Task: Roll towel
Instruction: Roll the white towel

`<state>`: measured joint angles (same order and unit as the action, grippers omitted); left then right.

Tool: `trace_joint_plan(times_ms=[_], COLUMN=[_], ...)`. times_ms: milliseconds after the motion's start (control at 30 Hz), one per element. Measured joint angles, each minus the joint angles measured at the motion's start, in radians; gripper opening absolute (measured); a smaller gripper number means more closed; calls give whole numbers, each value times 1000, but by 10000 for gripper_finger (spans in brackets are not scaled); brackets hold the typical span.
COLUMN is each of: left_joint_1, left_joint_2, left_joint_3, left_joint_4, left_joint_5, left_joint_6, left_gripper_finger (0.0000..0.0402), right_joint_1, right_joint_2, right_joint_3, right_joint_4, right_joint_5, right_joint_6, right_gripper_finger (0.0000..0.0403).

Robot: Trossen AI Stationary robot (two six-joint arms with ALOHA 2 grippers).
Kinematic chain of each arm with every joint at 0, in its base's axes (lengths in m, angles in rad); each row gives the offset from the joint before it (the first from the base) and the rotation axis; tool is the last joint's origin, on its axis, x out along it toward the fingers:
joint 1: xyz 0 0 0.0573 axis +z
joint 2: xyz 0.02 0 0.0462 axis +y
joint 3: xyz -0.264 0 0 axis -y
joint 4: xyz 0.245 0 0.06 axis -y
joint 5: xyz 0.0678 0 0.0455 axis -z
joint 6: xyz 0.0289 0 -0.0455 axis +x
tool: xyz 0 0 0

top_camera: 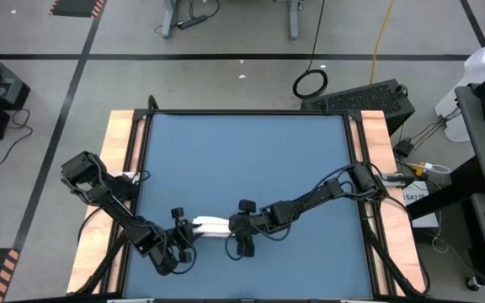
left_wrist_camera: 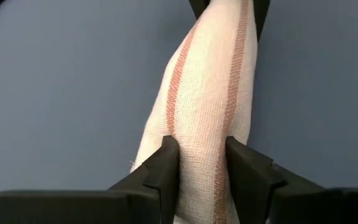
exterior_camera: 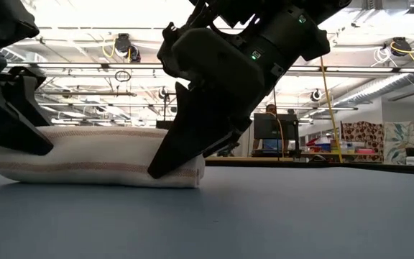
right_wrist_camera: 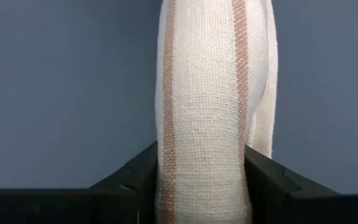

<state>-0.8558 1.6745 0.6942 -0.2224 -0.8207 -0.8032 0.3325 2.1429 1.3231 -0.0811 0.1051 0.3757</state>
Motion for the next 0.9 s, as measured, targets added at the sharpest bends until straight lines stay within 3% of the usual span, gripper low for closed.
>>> trace_joint_plan(times_ms=[167, 533, 733, 900], left_joint_1=[20, 65, 90, 104], left_joint_2=[-3, -32, -35, -43], left_joint_3=[-1, -1, -1, -1], left_joint_4=[19, 22, 23, 25], left_joint_5=[68, 164, 210, 231], left_joint_6=[-1, 7, 34, 58], left_gripper_finger=[121, 121, 121, 121], right_joint_1=[3, 23, 51, 78], right_joint_2=[-9, -86, -104, -84], right_joint_3=[0, -6, -6, -3], right_joint_4=[-1, -29, 127, 291], right_joint_5=[15, 32, 100, 201], right_joint_6=[-38, -126, -135, -174], right_gripper_finger=[174, 248, 252, 229])
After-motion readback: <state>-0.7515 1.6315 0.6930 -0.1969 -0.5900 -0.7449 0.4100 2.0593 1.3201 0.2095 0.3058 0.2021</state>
